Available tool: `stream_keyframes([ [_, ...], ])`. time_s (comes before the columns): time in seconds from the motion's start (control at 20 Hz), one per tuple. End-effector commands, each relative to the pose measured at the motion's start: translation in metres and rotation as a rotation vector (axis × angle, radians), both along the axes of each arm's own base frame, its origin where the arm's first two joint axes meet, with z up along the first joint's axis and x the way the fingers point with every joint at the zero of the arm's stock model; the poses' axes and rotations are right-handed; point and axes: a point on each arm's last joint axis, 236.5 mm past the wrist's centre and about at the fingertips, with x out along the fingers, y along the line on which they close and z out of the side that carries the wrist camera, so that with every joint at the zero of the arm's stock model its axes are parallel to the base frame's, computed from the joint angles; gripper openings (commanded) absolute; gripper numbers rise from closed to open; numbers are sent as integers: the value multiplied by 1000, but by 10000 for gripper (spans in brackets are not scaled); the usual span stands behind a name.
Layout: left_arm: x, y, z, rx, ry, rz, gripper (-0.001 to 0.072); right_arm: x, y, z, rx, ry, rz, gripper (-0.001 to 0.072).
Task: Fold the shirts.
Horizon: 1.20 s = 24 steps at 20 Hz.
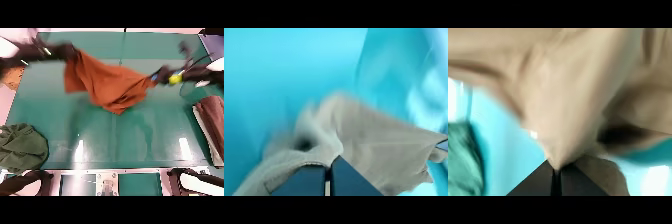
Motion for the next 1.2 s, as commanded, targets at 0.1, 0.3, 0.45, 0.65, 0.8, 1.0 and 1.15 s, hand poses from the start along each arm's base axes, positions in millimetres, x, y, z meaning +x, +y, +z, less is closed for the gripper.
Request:
stream_keyframes([
  [0.1,-113,21,231,43,-526,1,22,-69,-37,263,-88,-591,-135,13],
  [0.3,-183,37,300,80,-699,46,22,-152,-44,378,-190,-962,-287,14],
  [0.45,-197,48,290,141,-664,77,22,-181,-56,412,-255,-1099,-418,14],
  [0.65,-159,79,188,314,-293,153,22,-148,-72,388,-227,-984,-424,14],
  [0.8,-128,79,76,385,17,99,22,-83,-92,320,-145,-757,-384,14],
  [1.0,-117,68,-106,417,464,-17,22,8,-57,159,-76,-416,-188,15],
  [1.15,-124,59,-231,388,729,-70,22,58,-11,10,-51,-149,-92,15],
])
